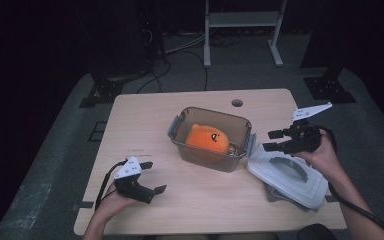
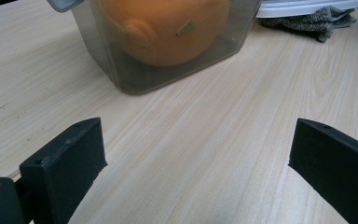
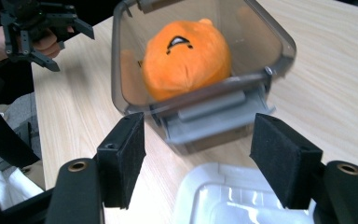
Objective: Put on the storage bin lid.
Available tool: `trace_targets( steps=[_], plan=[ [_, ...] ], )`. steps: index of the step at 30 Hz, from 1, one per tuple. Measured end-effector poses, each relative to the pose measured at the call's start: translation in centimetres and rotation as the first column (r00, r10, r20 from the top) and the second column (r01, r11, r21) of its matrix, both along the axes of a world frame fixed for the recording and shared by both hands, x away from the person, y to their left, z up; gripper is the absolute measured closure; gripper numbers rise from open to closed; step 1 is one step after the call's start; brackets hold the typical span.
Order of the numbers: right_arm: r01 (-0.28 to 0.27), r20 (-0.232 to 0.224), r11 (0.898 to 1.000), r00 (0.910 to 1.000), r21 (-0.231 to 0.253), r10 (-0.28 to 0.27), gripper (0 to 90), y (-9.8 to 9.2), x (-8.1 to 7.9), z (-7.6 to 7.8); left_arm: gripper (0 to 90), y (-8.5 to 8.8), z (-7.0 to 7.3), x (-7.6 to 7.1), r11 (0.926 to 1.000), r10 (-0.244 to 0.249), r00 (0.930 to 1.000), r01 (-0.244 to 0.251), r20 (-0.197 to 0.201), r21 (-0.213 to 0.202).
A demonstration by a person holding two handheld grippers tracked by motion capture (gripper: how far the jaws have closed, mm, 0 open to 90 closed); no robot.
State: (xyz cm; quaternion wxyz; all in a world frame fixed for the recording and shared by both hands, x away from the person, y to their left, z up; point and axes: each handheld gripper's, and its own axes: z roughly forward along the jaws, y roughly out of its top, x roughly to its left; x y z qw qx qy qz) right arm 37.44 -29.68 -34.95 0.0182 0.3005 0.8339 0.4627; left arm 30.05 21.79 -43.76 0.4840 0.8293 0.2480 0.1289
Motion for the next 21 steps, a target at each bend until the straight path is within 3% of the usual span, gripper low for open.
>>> trace_targets(
  steps=[6,21],
  plan=[
    [0.025,-0.011,1.000,0.9996,0.012,-0.025,32.9,-1.2,-0.4,-1.1,2.7,0.0,-0.1,0.0,1.0000,0.002,1.0000,-0.002,-0.002,0.002],
    [0.084,-0.033,0.996,0.9958,-0.032,-0.085,32.0,-3.5,-1.2,-3.8,2.7,0.1,-0.1,0.0,1.0000,0.006,1.0000,-0.006,-0.004,0.005]
  ],
)
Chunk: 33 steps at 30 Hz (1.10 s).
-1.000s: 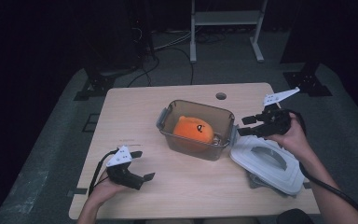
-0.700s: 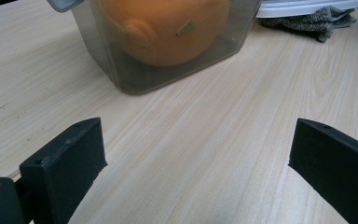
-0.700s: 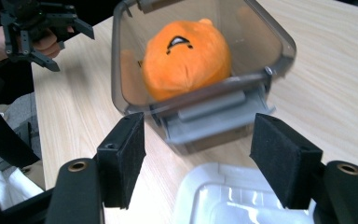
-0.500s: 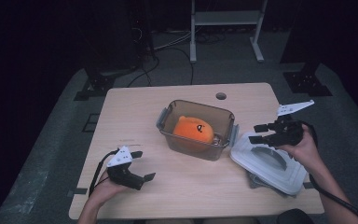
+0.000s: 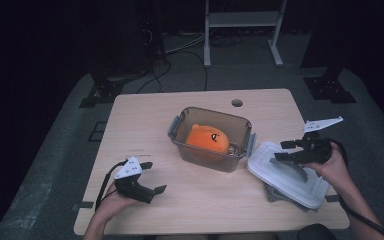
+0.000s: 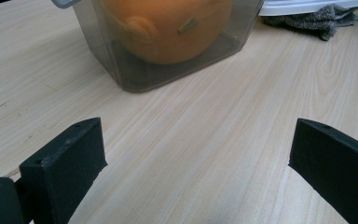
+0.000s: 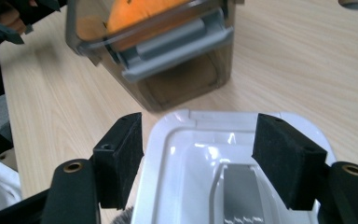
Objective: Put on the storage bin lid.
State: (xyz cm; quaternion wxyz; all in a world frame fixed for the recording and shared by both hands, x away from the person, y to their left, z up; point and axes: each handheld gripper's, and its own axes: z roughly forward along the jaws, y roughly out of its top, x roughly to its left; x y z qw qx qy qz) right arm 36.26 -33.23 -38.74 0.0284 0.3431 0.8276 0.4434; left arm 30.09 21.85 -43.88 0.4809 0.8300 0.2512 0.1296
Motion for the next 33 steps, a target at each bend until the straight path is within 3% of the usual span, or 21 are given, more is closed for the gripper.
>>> trace_targets(
  steps=[22,33],
  plan=[
    [0.075,-0.045,0.997,0.9962,0.006,-0.075,32.6,-2.6,-0.7,-3.9,2.7,-0.1,0.0,0.0,0.9999,-0.004,1.0000,0.004,-0.002,-0.017],
    [0.096,-0.034,0.995,0.9948,-0.009,-0.096,39.9,-3.0,-1.2,-5.2,2.7,-0.1,0.0,0.0,0.9998,-0.004,1.0000,0.003,-0.005,-0.017]
  ],
)
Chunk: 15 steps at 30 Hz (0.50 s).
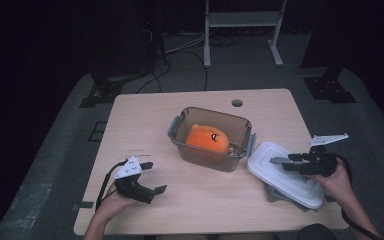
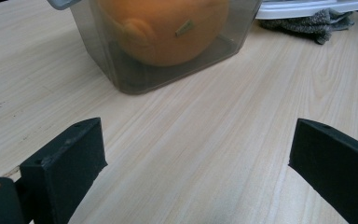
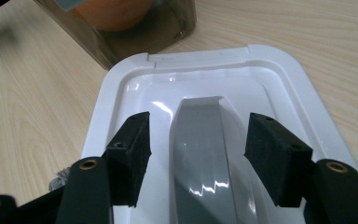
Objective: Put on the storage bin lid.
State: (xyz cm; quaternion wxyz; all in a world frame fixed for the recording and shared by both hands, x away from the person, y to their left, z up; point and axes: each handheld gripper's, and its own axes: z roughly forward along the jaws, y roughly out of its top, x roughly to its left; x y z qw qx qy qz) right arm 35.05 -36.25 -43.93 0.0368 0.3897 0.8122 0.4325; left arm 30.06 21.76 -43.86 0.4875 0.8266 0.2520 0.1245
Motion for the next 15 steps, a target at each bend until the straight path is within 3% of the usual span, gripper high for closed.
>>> trace_targets(
  steps=[15],
  plan=[
    [0.001,0.025,1.000,0.9997,-0.023,-0.001,58.6,0.40,-0.45,-0.21,2.7,0.01,-0.03,0.02,1.0000,-0.002,1.0000,0.002,-0.003,0.003]
  ],
)
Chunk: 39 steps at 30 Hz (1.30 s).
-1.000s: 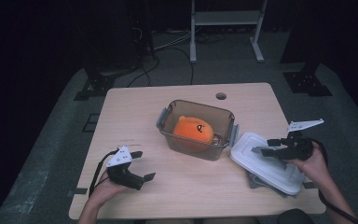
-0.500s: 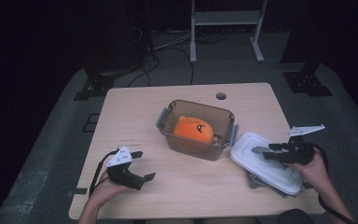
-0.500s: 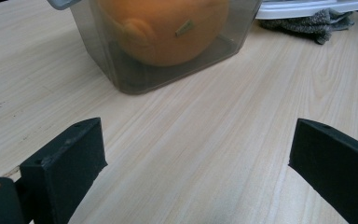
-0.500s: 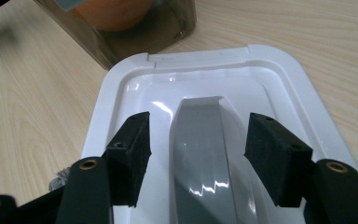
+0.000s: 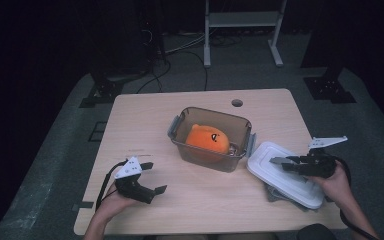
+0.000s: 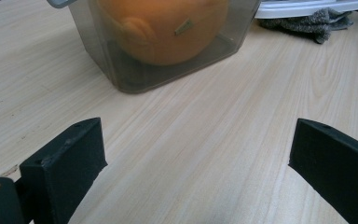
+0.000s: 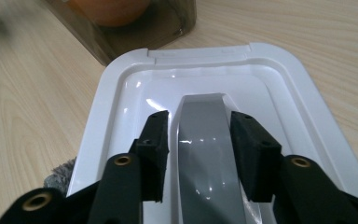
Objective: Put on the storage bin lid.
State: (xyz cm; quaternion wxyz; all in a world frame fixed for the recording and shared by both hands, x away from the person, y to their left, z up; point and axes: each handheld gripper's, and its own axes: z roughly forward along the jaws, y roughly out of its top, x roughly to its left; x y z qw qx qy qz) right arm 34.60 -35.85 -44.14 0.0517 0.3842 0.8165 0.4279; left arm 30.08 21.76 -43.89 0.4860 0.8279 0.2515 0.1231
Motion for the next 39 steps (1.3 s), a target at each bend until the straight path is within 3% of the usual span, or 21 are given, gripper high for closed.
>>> trace_targets(
  steps=[6,18,39],
  plan=[
    [-0.002,0.005,1.000,1.0000,-0.011,0.002,64.7,0.0,-0.1,0.1,2.7,0.0,0.0,0.0,1.0000,-0.004,1.0000,0.004,-0.003,0.001],
    [-0.008,0.001,1.000,1.0000,-0.004,0.008,65.4,-0.1,-0.1,0.4,2.7,0.0,0.0,0.0,1.0000,-0.003,1.0000,0.003,-0.003,0.000],
    [-0.007,0.034,1.000,0.9994,-0.004,0.007,65.5,-1.3,-1.5,2.8,2.7,-0.1,0.0,0.0,1.0000,-0.005,1.0000,0.005,-0.004,-0.002]
  ],
)
